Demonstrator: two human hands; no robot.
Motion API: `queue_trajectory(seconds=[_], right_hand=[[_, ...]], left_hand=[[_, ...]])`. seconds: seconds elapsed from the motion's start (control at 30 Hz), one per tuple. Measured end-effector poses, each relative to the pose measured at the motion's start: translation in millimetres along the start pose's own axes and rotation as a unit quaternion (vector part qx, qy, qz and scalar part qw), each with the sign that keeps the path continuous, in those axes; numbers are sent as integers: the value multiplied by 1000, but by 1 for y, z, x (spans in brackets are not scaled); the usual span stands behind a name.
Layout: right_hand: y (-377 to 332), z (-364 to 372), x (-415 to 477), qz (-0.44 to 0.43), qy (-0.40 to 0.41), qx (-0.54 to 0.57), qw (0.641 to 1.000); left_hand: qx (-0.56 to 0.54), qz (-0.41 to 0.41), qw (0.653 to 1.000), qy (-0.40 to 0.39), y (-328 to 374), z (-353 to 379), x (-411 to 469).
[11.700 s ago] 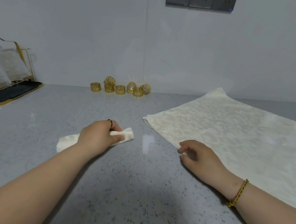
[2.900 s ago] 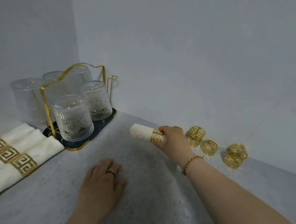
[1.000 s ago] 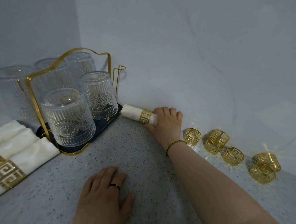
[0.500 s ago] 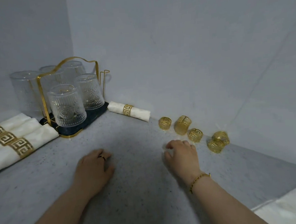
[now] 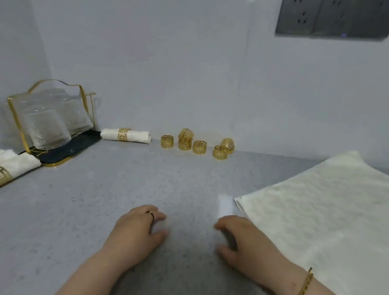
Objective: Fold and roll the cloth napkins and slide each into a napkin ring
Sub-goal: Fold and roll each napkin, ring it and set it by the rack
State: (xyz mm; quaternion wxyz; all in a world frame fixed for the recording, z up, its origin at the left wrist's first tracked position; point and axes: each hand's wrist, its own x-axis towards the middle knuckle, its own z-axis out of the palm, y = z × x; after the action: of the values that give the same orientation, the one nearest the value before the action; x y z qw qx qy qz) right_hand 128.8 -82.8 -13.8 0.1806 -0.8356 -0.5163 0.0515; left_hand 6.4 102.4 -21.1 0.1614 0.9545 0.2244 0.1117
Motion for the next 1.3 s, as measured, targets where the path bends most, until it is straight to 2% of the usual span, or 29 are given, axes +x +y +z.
queue_trajectory(seconds=[0.13, 0.23, 0.33, 0.5, 0.63, 0.73, 1.0, 1.1, 1.2, 1.3], right_hand=[[-6, -14, -60, 42, 27, -14, 999], [-5, -20, -102, 93, 69, -74, 991], [9, -20, -121, 167, 113, -107, 974], [25, -21, -133, 241, 143, -77, 957], [28, -21, -127, 243, 161, -161, 943], [30, -22, -126, 237, 158, -184, 941], [32, -23, -130, 244, 236, -66, 938], [29, -27, -127, 230, 259, -57, 936], [19, -26, -126, 176, 281, -45, 942], [10, -23, -125, 120, 263, -11, 957]], left_hand=[[-8, 28, 1000, 7, 23, 6, -38], [26, 54, 998, 14, 43, 16, -72], [25, 44, 998, 27, 48, 18, -81], [3, 40, 998, 53, 49, 18, -85], [-4, 32, 998, 54, 52, 14, -87], [-5, 28, 998, 49, 52, 14, -87], [-8, 26, 999, 40, 50, 17, -88], [-42, 33, 997, 64, 56, 14, -87], [-24, 86, 992, 84, 78, 13, -84], [4, 163, 983, 84, 119, 23, -73]])
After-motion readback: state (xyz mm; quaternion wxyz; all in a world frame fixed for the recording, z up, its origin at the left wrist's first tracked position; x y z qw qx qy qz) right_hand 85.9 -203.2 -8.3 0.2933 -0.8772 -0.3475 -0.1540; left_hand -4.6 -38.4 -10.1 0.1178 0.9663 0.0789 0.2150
